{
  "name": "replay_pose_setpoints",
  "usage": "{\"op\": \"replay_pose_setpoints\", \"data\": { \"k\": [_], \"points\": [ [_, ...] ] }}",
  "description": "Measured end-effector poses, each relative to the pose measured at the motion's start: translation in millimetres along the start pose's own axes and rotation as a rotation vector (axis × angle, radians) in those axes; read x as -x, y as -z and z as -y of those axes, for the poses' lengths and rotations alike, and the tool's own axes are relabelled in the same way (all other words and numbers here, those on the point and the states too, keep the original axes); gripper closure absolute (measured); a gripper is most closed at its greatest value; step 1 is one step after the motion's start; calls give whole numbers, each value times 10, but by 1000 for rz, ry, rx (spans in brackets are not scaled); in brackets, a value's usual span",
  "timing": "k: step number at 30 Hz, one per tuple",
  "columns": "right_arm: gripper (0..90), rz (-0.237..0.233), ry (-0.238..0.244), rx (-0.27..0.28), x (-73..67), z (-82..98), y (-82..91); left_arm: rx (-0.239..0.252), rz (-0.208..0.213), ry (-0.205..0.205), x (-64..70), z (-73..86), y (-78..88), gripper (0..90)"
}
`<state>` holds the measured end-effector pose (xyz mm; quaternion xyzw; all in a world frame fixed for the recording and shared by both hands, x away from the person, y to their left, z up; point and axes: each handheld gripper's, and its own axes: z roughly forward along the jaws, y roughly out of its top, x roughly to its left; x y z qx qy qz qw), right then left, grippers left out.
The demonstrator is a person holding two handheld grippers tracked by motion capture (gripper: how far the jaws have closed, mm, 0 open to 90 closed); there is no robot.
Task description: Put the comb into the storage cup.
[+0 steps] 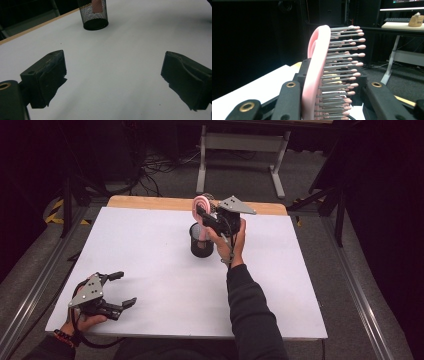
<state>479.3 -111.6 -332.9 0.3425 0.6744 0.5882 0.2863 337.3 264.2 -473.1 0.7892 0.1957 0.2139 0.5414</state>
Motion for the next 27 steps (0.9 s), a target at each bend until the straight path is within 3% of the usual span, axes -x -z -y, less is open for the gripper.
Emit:
{"op": "replay_pose_setpoints", "data": {
  "k": [27],
  "points": [
    [629,-22,-27,-47,67,233,-46,8,7,3,10,-10,-8,69]
  ]
}}
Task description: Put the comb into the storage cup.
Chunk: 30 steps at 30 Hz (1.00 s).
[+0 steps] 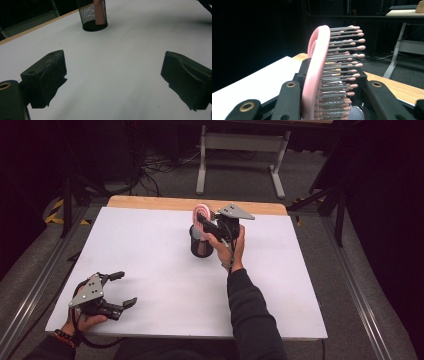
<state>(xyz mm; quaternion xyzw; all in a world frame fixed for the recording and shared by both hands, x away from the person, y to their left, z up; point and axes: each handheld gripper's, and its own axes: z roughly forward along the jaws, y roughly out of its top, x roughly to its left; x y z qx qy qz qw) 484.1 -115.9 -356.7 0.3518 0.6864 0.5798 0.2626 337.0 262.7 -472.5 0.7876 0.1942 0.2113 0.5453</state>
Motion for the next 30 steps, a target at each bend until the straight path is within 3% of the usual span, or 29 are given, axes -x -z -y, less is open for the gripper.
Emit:
{"op": "replay_pose_setpoints", "data": {
  "k": [11,30],
  "points": [
    [622,7,-11,12,34,25,0,3,-3,-4,11,-3,8,69],
    [585,90,-6,-24,211,62,62,4,-11,-6,17,-5,8,69]
  ]
}}
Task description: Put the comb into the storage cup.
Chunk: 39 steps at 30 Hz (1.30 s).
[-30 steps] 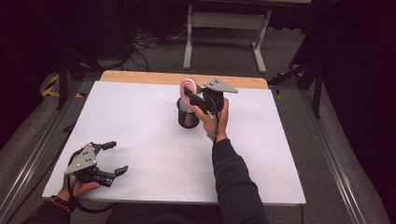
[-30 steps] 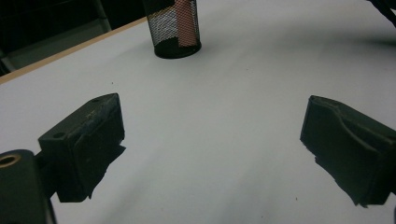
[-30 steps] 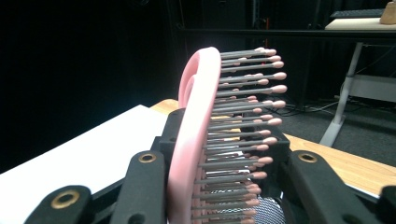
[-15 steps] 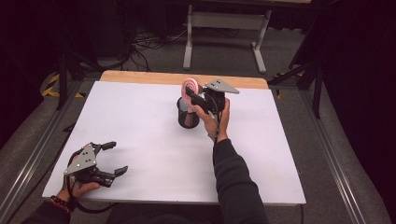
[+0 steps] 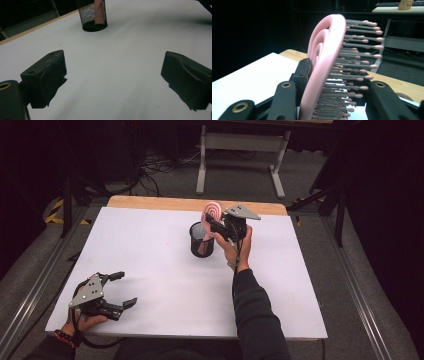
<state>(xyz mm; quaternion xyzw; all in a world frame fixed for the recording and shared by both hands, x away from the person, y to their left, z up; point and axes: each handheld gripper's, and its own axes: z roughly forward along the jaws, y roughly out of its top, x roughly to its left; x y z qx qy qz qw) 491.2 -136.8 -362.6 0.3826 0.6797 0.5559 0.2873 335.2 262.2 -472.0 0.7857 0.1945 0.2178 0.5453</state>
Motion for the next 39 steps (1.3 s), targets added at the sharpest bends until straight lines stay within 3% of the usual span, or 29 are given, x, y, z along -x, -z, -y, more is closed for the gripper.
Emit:
{"op": "replay_pose_setpoints", "data": {
  "k": [14,39],
  "points": [
    [555,34,-28,-16,140,97,31,2,-3,-2,5,-4,-3,72],
    [487,41,-23,-34,161,170,28,0,-5,-3,5,1,-14,76]
  ]
}}
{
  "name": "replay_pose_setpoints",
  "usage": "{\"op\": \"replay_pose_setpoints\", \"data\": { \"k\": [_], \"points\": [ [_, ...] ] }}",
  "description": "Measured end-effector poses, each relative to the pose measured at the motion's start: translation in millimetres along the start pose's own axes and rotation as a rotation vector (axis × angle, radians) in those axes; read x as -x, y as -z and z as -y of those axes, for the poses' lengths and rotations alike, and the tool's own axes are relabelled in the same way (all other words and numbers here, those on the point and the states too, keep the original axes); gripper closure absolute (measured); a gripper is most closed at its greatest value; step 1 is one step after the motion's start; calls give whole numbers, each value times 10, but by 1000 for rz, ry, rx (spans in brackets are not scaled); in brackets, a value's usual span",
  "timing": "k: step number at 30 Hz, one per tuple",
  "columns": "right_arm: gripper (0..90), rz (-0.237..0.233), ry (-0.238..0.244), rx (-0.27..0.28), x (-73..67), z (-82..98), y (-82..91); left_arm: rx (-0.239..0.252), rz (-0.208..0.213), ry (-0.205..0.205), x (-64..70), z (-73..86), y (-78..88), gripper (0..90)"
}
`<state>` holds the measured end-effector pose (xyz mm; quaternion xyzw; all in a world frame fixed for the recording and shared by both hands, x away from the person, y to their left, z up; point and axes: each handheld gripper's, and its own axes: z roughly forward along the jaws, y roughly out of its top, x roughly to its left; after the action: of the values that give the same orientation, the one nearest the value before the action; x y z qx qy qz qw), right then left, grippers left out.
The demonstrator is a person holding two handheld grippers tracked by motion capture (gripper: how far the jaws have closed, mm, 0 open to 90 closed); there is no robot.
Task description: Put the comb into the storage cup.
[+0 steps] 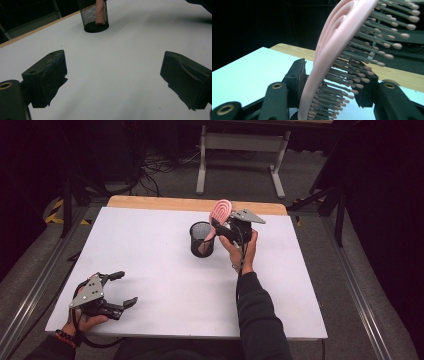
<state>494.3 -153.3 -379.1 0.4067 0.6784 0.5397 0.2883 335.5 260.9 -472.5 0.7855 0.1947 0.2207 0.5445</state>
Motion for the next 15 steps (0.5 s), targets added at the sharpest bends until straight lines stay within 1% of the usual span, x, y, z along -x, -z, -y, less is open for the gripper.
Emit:
{"op": "replay_pose_setpoints", "data": {
  "k": [4,6,9,13,15],
  "points": [
    [468,7,4,1,1,3,7,-2,0,-2,1,1,-5,76],
    [452,20,11,4,-2,0,12,-3,1,-2,1,0,-4,77],
    [431,31,16,21,-2,-10,33,-3,1,-2,0,0,-6,77],
    [411,39,28,14,1,-18,40,-6,-3,-3,3,-2,-7,77],
    [414,48,44,9,-3,-24,43,-6,-4,1,4,-2,-6,77]
  ]
}}
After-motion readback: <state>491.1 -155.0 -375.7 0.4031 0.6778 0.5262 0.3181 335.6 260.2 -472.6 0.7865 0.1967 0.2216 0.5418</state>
